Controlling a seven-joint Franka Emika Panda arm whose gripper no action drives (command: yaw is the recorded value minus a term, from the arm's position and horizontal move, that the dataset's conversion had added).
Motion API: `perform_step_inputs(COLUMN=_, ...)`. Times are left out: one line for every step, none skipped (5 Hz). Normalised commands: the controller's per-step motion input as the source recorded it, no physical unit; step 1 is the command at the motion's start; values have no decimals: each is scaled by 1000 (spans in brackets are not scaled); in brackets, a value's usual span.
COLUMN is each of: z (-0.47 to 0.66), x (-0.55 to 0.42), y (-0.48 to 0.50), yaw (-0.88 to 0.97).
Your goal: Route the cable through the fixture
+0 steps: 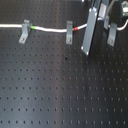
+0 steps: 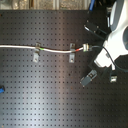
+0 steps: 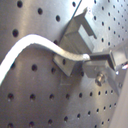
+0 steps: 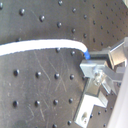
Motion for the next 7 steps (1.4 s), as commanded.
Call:
perform_step_inputs(z=-335, x=148, y=-239, yaw=-309)
perform_step_inputs(z=-279, x=81, y=-223, yaw=-409)
perform_step_inputs(z=-227, x=66, y=-44, yaw=-323)
perform_step_inputs(z=-302, x=1, y=0, yaw=-77)
perform_step_inputs(z=-423, x=-62, y=-47, yaw=0)
perform_step_inputs(z=-561, x=1, y=-7, yaw=0)
perform_step_inputs(z=-399, x=-60, y=34, yaw=0)
